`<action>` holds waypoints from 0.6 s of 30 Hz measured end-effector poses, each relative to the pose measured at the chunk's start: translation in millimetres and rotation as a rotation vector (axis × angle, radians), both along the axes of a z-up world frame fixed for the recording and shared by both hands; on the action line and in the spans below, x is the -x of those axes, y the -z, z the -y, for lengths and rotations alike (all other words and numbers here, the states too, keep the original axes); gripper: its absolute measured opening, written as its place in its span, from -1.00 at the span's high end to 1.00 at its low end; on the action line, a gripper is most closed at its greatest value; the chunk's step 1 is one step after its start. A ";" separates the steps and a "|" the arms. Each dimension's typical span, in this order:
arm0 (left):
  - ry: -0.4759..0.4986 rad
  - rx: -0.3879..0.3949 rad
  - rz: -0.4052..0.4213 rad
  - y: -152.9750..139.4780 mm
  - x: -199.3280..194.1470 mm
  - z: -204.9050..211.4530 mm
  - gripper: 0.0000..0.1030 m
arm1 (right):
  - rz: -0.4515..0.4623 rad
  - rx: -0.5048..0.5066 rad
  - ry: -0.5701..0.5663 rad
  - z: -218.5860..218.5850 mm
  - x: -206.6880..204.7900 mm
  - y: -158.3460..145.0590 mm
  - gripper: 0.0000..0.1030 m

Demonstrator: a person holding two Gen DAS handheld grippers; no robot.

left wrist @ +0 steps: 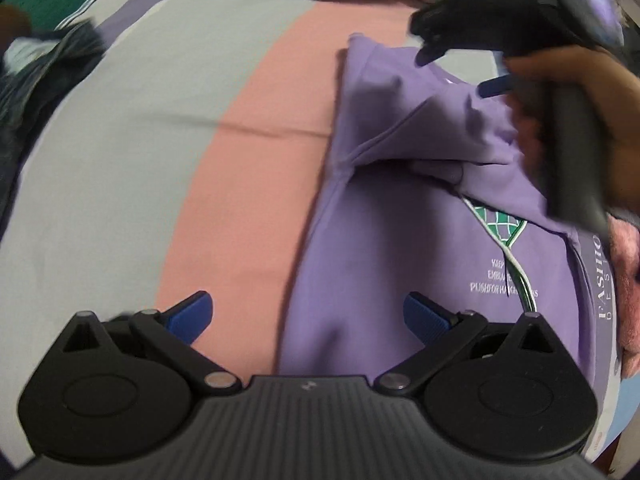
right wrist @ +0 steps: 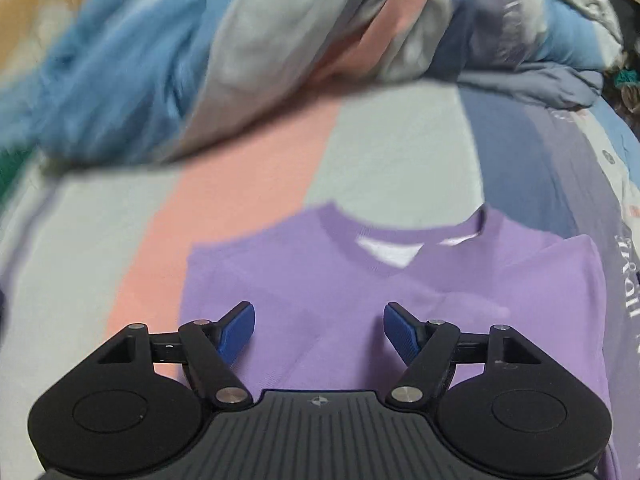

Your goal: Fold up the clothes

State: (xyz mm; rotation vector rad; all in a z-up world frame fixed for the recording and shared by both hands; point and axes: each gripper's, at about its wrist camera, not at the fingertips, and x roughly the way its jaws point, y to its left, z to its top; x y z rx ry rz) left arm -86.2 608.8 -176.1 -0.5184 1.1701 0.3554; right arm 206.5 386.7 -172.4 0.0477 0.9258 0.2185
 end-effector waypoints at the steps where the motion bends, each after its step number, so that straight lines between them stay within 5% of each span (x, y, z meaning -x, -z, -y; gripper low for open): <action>1: -0.011 0.004 -0.002 -1.4 5.0 -2.8 -0.99 | -0.021 -0.002 0.016 -2.3 -2.8 2.6 -0.03; 3: -0.028 0.000 -0.004 -3.1 12.7 -9.0 -0.99 | -0.062 -0.007 0.048 -6.8 -8.3 7.8 0.68; 5: -0.046 -0.003 -0.002 -3.3 17.0 -15.1 -0.99 | -0.103 -0.012 0.081 -11.3 -13.9 13.0 0.82; 10: -0.082 0.014 0.016 0.4 14.9 -23.8 -0.99 | -0.003 -0.267 0.260 72.5 43.4 -0.1 0.84; 12: -0.069 0.023 0.021 5.0 9.1 -19.1 -0.99 | 0.039 -0.320 0.326 105.4 75.0 5.6 0.64; 18: 0.073 0.004 0.004 15.5 -21.0 19.9 -0.99 | -0.086 -0.410 0.477 172.2 116.7 46.6 0.47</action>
